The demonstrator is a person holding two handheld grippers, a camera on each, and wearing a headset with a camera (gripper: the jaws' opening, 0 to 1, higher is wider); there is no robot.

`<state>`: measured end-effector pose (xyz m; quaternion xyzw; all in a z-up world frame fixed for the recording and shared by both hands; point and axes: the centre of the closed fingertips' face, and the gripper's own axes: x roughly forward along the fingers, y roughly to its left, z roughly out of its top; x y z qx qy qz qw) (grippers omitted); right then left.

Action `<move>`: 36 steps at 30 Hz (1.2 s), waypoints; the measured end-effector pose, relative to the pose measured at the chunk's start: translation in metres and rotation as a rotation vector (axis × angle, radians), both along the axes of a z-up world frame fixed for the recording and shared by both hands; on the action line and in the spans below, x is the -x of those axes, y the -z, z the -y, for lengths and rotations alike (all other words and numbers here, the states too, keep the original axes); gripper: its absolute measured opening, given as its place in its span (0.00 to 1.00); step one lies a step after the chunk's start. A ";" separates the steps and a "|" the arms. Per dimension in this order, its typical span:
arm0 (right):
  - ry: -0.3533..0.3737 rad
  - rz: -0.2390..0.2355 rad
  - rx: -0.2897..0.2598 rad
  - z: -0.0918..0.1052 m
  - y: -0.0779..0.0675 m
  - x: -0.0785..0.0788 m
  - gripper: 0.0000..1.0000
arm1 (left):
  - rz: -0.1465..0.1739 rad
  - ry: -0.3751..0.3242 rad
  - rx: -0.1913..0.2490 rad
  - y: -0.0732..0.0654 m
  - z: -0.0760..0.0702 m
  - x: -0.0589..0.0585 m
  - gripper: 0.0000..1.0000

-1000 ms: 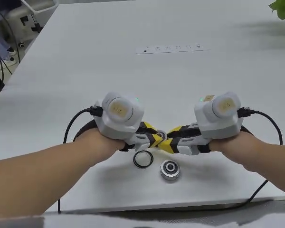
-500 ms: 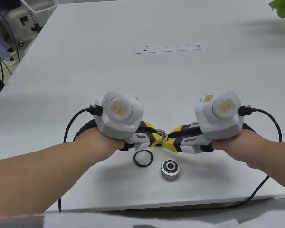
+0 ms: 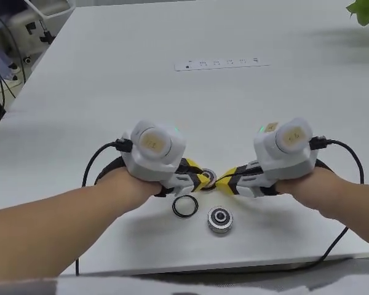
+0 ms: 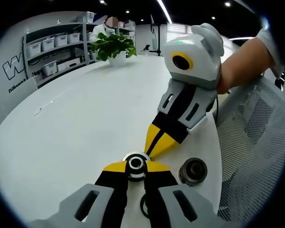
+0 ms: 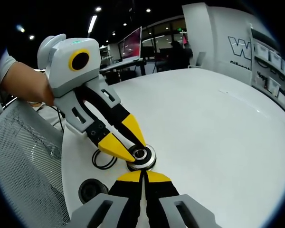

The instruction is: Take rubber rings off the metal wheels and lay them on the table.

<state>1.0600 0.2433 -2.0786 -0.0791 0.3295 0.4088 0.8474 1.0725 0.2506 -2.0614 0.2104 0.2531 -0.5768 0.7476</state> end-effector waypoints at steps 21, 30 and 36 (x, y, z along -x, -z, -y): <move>0.099 -0.091 -0.080 0.003 -0.006 0.001 0.00 | 0.003 -0.004 -0.002 0.000 -0.001 0.000 0.07; 0.135 -0.072 -0.095 0.004 -0.010 -0.004 0.00 | 0.007 -0.013 0.001 0.000 0.000 0.001 0.07; 0.150 -0.070 -0.119 0.003 -0.013 -0.007 0.00 | 0.009 -0.017 0.000 0.000 0.000 0.001 0.07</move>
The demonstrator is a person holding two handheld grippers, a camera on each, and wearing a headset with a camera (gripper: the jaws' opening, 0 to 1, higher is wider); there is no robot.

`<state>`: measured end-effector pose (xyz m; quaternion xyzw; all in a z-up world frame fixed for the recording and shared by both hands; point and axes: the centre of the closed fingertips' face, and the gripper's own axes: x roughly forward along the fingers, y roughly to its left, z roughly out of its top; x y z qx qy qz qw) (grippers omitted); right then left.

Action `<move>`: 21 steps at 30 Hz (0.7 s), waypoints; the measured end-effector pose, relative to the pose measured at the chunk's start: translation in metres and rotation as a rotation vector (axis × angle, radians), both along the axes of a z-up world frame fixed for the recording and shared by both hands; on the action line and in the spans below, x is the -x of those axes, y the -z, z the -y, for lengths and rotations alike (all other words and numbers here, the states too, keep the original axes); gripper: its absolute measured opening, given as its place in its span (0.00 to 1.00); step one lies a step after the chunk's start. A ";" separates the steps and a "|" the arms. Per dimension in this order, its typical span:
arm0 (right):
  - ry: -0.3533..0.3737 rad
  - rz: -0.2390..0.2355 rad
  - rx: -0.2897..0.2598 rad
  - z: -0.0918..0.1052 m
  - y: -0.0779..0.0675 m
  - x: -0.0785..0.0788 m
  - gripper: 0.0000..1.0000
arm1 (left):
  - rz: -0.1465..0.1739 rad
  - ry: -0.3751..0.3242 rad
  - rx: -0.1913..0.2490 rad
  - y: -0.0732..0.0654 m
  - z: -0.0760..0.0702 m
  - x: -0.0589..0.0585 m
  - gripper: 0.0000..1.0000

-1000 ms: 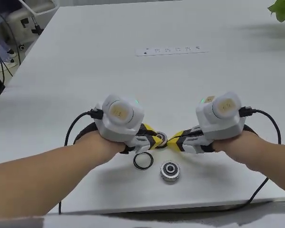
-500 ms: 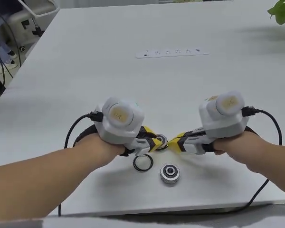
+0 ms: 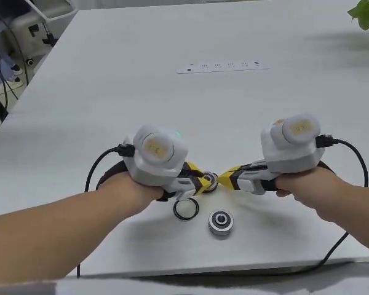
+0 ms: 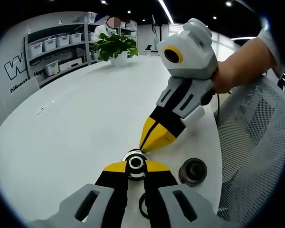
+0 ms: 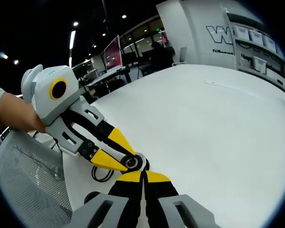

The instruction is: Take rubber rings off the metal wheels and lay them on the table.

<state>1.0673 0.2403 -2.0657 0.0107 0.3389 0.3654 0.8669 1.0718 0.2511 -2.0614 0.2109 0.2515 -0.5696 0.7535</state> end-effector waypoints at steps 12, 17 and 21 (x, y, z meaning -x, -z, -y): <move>-0.014 0.007 -0.015 -0.004 -0.003 0.001 0.00 | 0.018 0.006 -0.013 0.000 0.000 0.001 0.07; -0.031 0.017 -0.026 -0.010 -0.005 0.001 0.00 | 0.021 0.009 -0.014 0.000 0.000 0.001 0.07; -0.034 0.018 -0.035 -0.011 -0.006 0.001 0.00 | 0.020 0.008 -0.013 0.000 0.000 0.000 0.07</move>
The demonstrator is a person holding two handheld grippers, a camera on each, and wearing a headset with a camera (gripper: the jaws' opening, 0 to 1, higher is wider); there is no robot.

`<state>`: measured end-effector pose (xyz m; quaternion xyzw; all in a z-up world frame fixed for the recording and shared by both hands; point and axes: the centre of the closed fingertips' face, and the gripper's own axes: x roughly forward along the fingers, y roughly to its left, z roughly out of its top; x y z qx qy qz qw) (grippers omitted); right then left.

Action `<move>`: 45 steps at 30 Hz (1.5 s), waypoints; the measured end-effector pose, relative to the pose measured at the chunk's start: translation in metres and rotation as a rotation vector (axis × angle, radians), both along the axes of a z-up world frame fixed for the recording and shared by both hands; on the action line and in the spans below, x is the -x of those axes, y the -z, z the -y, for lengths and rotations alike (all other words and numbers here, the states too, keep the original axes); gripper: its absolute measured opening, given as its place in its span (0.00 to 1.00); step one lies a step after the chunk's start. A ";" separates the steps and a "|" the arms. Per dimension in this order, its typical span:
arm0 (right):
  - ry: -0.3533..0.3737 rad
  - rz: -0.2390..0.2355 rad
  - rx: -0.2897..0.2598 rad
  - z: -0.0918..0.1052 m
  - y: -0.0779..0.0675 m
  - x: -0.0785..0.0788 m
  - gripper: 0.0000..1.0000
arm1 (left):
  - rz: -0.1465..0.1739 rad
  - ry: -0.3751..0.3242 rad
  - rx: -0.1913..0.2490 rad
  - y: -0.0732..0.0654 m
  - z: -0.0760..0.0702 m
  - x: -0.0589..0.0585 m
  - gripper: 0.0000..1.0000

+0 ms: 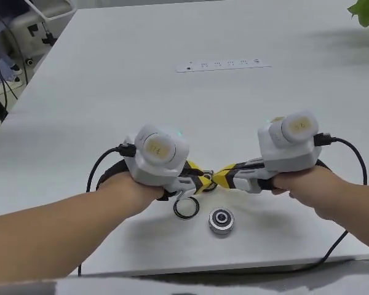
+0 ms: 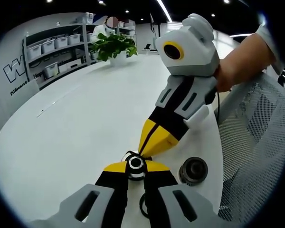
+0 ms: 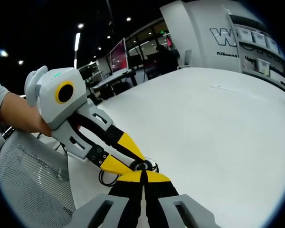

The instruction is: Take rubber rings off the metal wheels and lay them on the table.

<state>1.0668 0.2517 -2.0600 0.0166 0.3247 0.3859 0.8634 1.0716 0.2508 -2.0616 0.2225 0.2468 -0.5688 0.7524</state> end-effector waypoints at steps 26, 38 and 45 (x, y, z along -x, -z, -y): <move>-0.016 0.033 -0.023 -0.006 -0.008 0.003 0.00 | 0.000 0.006 0.008 -0.001 0.001 -0.001 0.07; -0.003 0.044 -0.043 -0.002 -0.016 -0.001 0.00 | -0.012 0.054 -0.006 -0.009 0.001 0.010 0.17; -0.002 0.053 -0.066 -0.002 -0.024 -0.001 0.00 | -0.013 0.062 0.016 -0.020 -0.009 0.018 0.21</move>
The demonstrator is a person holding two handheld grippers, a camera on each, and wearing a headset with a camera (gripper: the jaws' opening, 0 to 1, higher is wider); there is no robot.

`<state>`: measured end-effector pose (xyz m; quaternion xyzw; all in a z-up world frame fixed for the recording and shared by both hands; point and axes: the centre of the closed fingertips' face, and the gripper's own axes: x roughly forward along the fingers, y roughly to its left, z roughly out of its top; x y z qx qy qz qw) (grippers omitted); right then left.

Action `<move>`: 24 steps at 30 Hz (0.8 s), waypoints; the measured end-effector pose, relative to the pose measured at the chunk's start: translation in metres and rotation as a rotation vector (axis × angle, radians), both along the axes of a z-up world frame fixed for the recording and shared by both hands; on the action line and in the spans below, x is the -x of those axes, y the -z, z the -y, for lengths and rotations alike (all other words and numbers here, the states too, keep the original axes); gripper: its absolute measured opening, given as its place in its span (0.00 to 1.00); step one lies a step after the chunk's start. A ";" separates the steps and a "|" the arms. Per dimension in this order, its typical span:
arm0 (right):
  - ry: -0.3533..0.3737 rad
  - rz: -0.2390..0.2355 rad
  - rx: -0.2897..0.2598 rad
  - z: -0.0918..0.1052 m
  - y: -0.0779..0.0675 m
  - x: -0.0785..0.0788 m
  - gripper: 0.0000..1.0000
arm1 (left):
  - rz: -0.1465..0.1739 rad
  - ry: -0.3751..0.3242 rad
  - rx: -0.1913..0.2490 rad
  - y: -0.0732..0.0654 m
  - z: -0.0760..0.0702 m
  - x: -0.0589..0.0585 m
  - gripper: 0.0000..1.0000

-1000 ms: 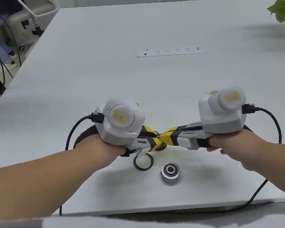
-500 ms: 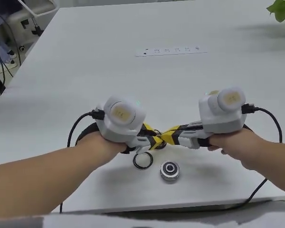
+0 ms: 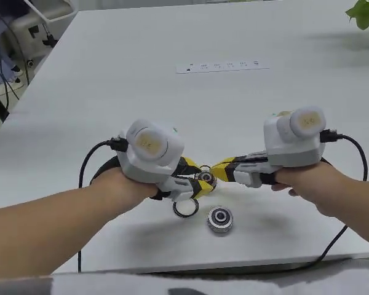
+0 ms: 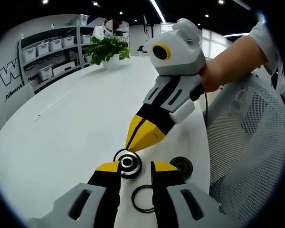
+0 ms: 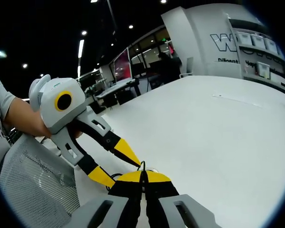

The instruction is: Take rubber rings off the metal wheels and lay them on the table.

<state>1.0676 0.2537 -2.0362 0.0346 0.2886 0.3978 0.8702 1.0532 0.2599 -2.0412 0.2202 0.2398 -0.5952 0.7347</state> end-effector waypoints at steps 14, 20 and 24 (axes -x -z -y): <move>-0.014 0.006 -0.053 -0.008 -0.015 0.006 0.00 | -0.007 -0.011 0.065 -0.028 -0.025 0.015 0.33; -0.037 0.000 -0.065 -0.015 -0.018 0.013 0.00 | -0.015 -0.032 0.095 -0.036 -0.039 0.019 0.38; -0.052 -0.011 -0.071 -0.019 -0.018 0.017 0.00 | -0.021 -0.050 0.111 -0.041 -0.046 0.023 0.42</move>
